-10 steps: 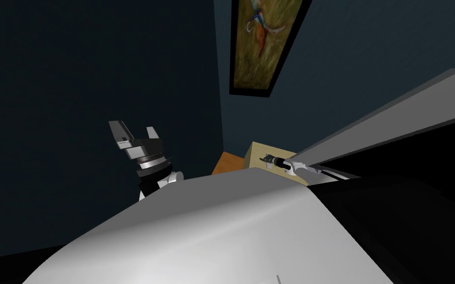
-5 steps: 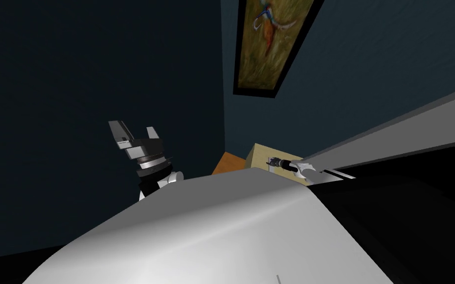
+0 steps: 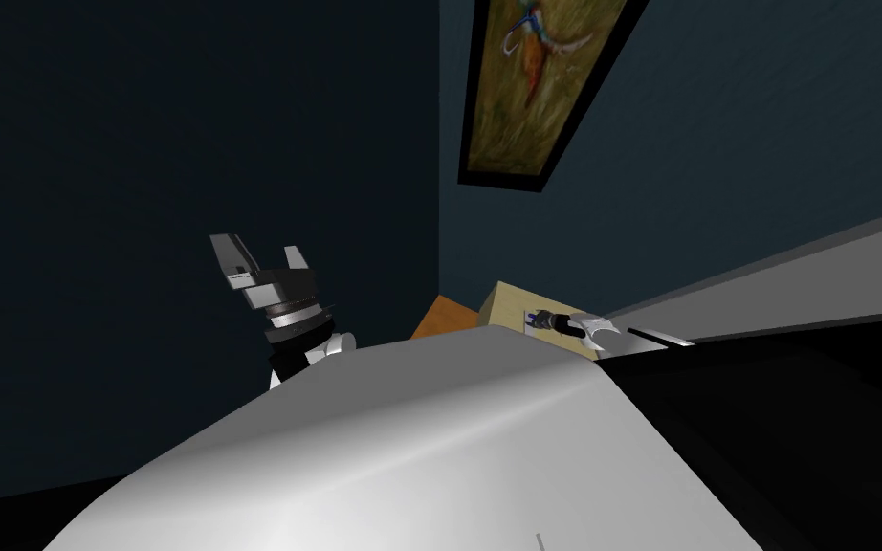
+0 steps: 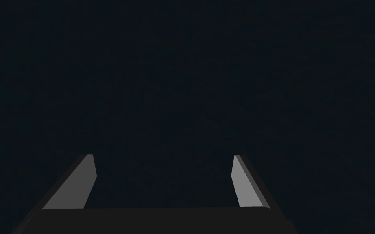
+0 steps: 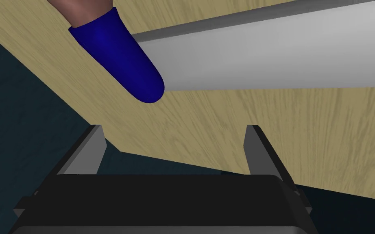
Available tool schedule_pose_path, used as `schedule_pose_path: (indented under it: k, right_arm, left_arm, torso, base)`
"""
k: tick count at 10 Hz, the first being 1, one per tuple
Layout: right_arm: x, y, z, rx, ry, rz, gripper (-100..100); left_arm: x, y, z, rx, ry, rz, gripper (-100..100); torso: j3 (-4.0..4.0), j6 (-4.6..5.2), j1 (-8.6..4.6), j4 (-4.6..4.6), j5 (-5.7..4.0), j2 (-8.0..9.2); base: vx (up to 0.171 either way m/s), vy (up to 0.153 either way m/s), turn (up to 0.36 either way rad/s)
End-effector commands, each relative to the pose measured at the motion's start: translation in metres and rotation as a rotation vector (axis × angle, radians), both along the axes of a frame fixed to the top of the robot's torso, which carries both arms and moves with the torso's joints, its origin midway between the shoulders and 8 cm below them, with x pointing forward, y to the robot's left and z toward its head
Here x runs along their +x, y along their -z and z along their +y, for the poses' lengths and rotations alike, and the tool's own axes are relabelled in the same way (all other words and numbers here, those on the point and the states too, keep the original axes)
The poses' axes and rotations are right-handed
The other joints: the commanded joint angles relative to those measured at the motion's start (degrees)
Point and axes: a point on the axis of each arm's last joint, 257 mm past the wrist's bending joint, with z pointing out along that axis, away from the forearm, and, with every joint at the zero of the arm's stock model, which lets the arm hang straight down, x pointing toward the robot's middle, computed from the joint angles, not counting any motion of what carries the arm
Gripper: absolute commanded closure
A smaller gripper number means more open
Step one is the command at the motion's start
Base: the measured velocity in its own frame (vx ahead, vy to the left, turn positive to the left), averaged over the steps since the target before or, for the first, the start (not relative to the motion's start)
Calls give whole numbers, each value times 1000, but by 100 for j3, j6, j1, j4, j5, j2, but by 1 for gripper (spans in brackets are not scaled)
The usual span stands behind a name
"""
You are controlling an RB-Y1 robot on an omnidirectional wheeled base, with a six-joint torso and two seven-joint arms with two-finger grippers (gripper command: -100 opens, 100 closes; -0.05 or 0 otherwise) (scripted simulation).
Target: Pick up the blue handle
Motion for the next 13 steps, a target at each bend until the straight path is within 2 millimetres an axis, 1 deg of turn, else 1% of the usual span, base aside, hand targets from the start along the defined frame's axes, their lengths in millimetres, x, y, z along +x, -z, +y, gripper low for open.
schedule_pose_path:
  k: [1,2,3,4,5,6,7,8,9,11,12,13]
  right_arm:
    - [-16,3,-15,-56,-28,53,-100]
    - [-10,3,-8,-46,-41,45,-100]
    - [-17,2,-16,-58,-26,55,-100]
    - [-33,4,-28,-101,-46,99,-100]
    - [-33,4,-28,-101,-46,99,-100]
    - [-47,6,-37,-136,-66,140,-100]
    - [-47,6,-37,-136,-66,140,-100]
    - [-70,9,-49,-187,-101,205,-100]
    - [-84,11,-55,-214,-124,245,-100]
    - [-87,11,-56,-219,-128,253,-100]
    - [-84,14,-51,-210,-133,248,-100]
    - [-84,14,-51,-210,-132,248,0]
  left_arm:
    - [0,0,0,0,0,0,0]
    - [0,0,0,0,0,0,0]
    - [0,0,0,0,0,0,0]
    - [0,0,0,0,0,0,0]
    - [0,0,0,0,0,0,0]
    - [0,0,0,0,0,0,0]
    - [0,0,0,0,0,0,0]
    - [0,0,0,0,0,0,0]
    - [0,0,0,0,0,0,0]
    - [0,0,0,0,0,0,0]
    - [0,0,0,0,0,0,0]
    - [0,0,0,0,0,0,0]
  torso:
    - [0,0,0,0,0,0]
    - [1,-2,2,1,1,2]
    - [1,0,3,0,1,1]
    - [1,2,8,0,2,2]
    - [2,0,6,1,3,4]
    - [2,0,5,1,1,3]
    - [1,-2,3,1,1,2]
    - [2,2,3,1,1,3]
    - [2,-2,-1,1,1,3]
    - [4,9,-21,0,2,8]
    - [7,19,-29,0,12,13]
    - [8,20,-29,1,13,16]
  base:
    - [5,-33,137]
    - [4,-32,72]
    - [4,-16,-9]
    - [3,-24,93]
    - [3,-29,76]
    - [-1,-35,125]
    - [2,-35,55]
    - [3,-46,139]
    - [-4,-70,214]
    - [-6,-30,37]
    - [0,0,0]
    - [0,0,0]
